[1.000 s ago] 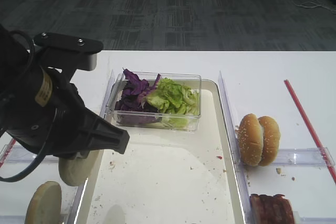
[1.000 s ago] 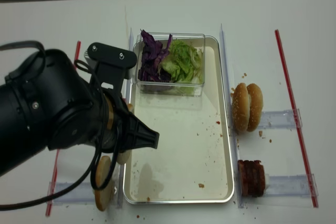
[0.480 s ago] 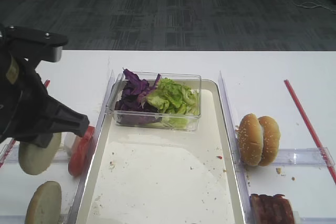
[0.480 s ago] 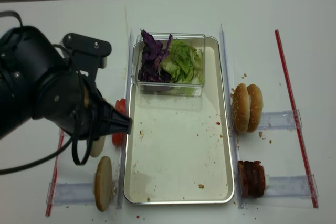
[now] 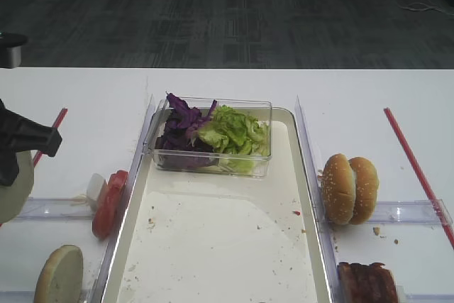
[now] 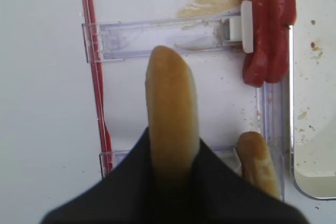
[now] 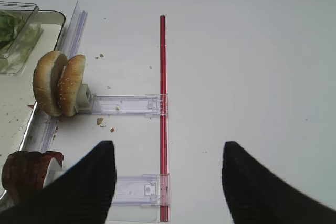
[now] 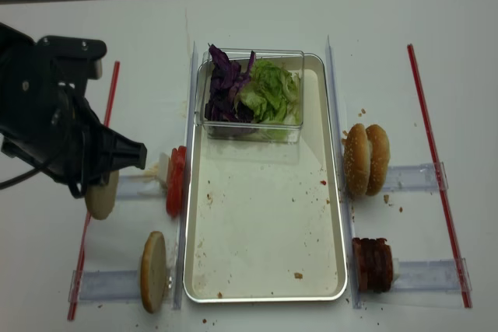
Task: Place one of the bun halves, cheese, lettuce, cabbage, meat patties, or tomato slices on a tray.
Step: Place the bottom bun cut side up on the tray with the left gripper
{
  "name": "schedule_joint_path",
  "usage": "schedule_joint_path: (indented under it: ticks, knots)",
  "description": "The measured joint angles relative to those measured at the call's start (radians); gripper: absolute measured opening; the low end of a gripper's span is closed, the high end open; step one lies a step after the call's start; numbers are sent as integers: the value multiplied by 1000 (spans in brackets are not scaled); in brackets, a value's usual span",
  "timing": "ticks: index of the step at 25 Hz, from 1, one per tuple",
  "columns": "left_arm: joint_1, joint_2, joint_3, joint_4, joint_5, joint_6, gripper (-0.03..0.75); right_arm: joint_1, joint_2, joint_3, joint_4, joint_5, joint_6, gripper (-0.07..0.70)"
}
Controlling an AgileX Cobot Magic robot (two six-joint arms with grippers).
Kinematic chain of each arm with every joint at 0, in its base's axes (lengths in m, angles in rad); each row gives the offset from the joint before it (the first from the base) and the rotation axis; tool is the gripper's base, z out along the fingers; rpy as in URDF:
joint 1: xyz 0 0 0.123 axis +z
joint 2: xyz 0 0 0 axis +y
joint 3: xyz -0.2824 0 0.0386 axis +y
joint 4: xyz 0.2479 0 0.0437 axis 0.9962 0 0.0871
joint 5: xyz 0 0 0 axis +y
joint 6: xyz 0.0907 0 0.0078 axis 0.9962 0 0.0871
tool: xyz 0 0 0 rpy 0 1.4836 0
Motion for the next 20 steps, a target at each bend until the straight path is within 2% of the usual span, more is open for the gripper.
schedule_joint_path:
  ticks: [3, 5, 9, 13, 17, 20]
  knots:
    - [20, 0, 0, -33, -2, 40, 106, 0, 0, 0, 0, 0, 0, 482]
    - [22, -2, 0, -113, -19, 101, 106, 0, 0, 0, 0, 0, 0, 482]
    - [18, -2, 0, -386, -76, 282, 106, 0, 0, 0, 0, 0, 0, 482]
    - [-25, -2, 0, -595, -112, 431, 106, 0, 0, 0, 0, 0, 0, 482]
    - [-87, -2, 0, -739, -138, 513, 106, 0, 0, 0, 0, 0, -1, 482]
    - [-107, -2, 0, -846, -149, 584, 106, 0, 0, 0, 0, 2, -1, 482]
